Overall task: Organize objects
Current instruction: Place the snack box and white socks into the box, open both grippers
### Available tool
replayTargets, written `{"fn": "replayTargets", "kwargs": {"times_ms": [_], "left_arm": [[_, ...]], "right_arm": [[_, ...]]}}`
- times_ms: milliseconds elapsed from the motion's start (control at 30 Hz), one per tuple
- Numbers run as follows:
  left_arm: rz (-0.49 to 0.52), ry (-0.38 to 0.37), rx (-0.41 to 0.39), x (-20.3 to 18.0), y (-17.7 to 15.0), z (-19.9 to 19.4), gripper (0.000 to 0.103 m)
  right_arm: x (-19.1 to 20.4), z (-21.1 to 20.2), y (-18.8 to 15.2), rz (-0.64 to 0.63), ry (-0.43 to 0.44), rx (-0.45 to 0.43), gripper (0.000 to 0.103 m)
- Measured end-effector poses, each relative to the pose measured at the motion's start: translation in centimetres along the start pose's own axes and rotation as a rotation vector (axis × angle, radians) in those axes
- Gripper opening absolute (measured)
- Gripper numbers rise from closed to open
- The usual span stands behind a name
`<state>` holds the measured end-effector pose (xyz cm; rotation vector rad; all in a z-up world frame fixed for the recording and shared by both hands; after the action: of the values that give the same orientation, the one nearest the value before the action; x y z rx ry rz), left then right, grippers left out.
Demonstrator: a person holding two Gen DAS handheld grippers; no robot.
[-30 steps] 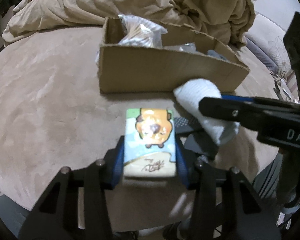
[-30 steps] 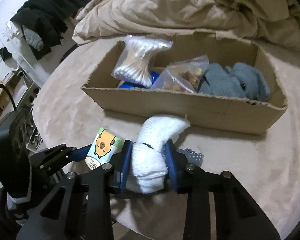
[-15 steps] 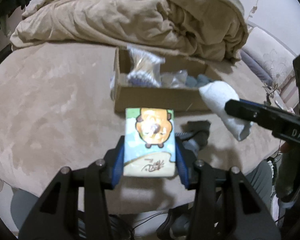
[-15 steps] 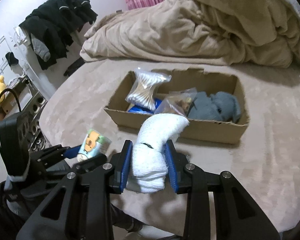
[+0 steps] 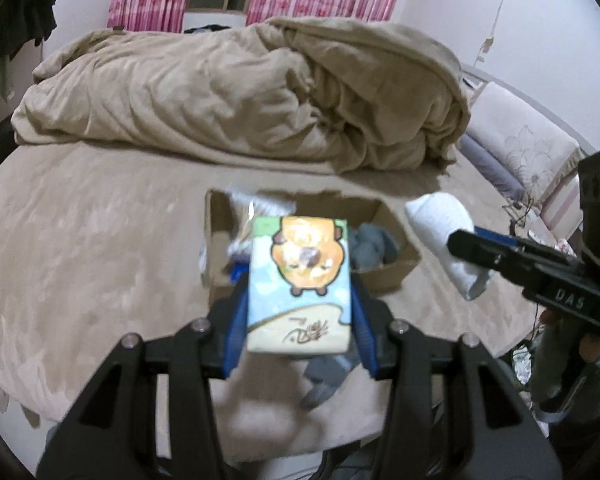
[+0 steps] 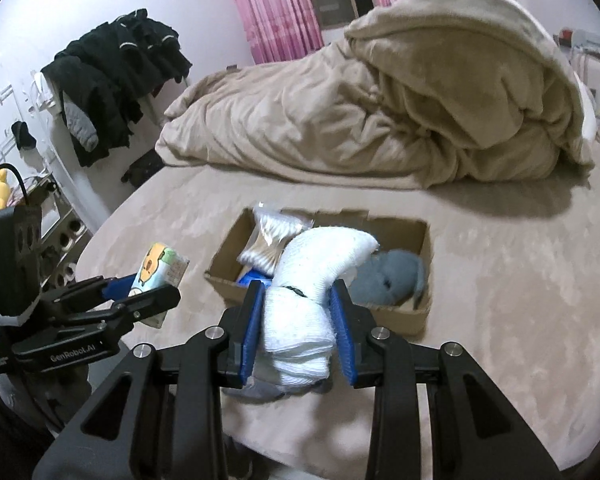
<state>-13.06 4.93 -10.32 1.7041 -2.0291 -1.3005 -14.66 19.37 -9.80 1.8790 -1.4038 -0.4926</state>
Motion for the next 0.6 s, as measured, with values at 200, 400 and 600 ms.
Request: {"fn": "replayTargets", "kwargs": {"times_ms": [200,400,600], "left_arm": [[0.010,-0.008,-0.009,-0.2,2.2,1.7,0.047],[0.011,-0.014,0.004,0.1,3.6,4.5,0.047],[-0.006,-0.052,0.035,0.1,3.9,8.5,0.047]], "right_arm": [[-1.0,0.3,1.7,-0.012,-0.020,-0.031,0.035],[-2.1,2.4,2.9,-0.006,-0.027,-0.033,0.035],[-3.4,5.2,3.0,0.012,-0.031,-0.008,0.035]]}}
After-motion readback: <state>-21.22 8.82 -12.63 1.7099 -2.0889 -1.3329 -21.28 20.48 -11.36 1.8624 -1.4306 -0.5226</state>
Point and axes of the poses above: each gripper's, at about its wrist camera, not at the fingertips, and z roughly the way its jaws point, x to its left, y to its top, the point moved 10 cm from there along z, roughly the way its jaws point, and after that the axes turned 12 degrees about -y, right-handed, at the moved point
